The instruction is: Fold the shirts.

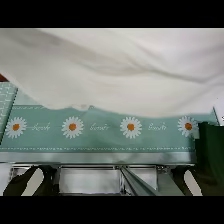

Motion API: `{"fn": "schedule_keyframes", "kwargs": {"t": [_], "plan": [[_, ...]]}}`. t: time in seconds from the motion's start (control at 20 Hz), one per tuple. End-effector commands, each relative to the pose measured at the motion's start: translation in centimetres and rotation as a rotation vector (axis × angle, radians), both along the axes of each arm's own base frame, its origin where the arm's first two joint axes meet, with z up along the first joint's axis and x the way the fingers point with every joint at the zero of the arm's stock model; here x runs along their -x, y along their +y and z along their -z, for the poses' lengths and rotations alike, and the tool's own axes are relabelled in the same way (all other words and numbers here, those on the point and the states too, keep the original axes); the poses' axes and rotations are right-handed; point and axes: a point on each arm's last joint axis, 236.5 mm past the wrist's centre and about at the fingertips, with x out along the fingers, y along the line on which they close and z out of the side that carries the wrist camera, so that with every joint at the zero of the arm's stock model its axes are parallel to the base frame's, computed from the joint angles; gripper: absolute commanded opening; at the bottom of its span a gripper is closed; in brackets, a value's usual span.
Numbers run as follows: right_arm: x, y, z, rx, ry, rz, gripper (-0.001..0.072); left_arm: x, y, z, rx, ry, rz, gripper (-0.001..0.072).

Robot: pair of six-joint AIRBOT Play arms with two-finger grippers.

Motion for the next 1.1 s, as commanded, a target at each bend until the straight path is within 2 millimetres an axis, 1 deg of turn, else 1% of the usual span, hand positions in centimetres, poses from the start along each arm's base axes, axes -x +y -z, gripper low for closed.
{"fn": "schedule_keyframes", "kwargs": {"t": [0.0, 0.1, 0.15, 0.2, 0.25, 0.3, 0.35, 0.4, 0.45, 0.5, 0.6, 0.65, 0.75, 0.8, 0.85, 0.9, 0.95, 1.0, 1.05], "plan": [[3.7, -1.3, -0.2, 0.027, -0.022, 0.104, 0.0022, 4.0, 0.5, -0.7, -0.068, -0.055, -0.122, 0.0025], [4.3, -1.5, 1.0, 0.03, 0.028, 0.115, 0.0022, 5.9, 1.8, -0.5, -0.076, -0.053, -0.202, 0.0025], [4.1, -1.5, 1.5, 0.025, 0.048, 0.114, 0.0022, 6.5, 2.3, -0.4, -0.081, -0.05, -0.228, 0.0025], [3.8, -1.5, 2.0, 0.02, 0.064, 0.111, 0.0022, 6.8, 2.5, -0.2, -0.076, -0.042, -0.24, 0.0025], [3.3, -1.5, 2.8, 0.013, 0.088, 0.106, 0.0022, 6.5, 2.6, 0.2, -0.076, -0.03, -0.24, 0.0025], [2.7, -1.5, 3.5, 0.003, 0.114, 0.099, 0.0022, 5.8, 2.7, 0.8, -0.072, -0.009, -0.239, 0.0025], [2.0, -1.2, 4.3, -0.009, 0.145, 0.076, 0.0022, 4.6, 2.9, 1.8, -0.065, 0.025, -0.239, 0.0025], [1.2, -1.1, 5.2, -0.02, 0.178, 0.061, 0.0022, 3.0, 3.0, 3.1, -0.051, 0.069, -0.233, 0.0025], [0.4, -0.7, 6.2, -0.041, 0.217, 0.036, 0.0022, 1.6, 2.8, 4.7, -0.033, 0.122, -0.208, 0.0025], [-0.4, -0.3, 7.2, -0.061, 0.253, 0.005, 0.0022, 0.2, 2.4, 6.6, -0.012, 0.187, -0.178, 0.0025], [-2.1, 0.5, 9.9, -0.101, 0.345, -0.054, 0.0022, -2.9, 1.5, 11.1, 0.033, 0.337, -0.108, 0.0025], [-3.1, 0.4, 12.0, -0.109, 0.408, -0.07, 0.0022, -4.5, 0.9, 13.7, 0.041, 0.409, -0.064, 0.0025], [-5.0, -0.3, 17.1, -0.127, 0.558, -0.078, 0.0022, -7.5, -0.3, 19.1, 0.055, 0.557, 0.012, 0.0025], [-6.1, -0.3, 19.3, -0.146, 0.616, -0.089, 0.0022, -9.2, -1.1, 21.9, 0.056, 0.621, 0.039, 0.0025], [-7.4, -0.3, 21.4, -0.15, 0.657, -0.099, 0.0022, -11.0, -2.0, 24.4, 0.048, 0.665, 0.064, 0.0025], [-9.1, -0.3, 23.3, -0.158, 0.691, -0.109, 0.0022, -13.1, -2.9, 26.8, 0.045, 0.704, 0.081, 0.0025], [-11.1, -0.1, 24.9, -0.164, 0.715, -0.12, 0.0022, -15.5, -3.4, 28.7, 0.061, 0.726, 0.07, 0.0025], [-13.4, -0.2, 26.5, -0.179, 0.726, -0.113, 0.0022, -18.3, -3.7, 30.4, 0.081, 0.732, 0.043, 0.0025], [-15.6, -0.5, 28.0, -0.198, 0.733, -0.092, 0.0022, -21.0, -3.7, 31.8, 0.099, 0.728, 0.014, 0.0025]]}}
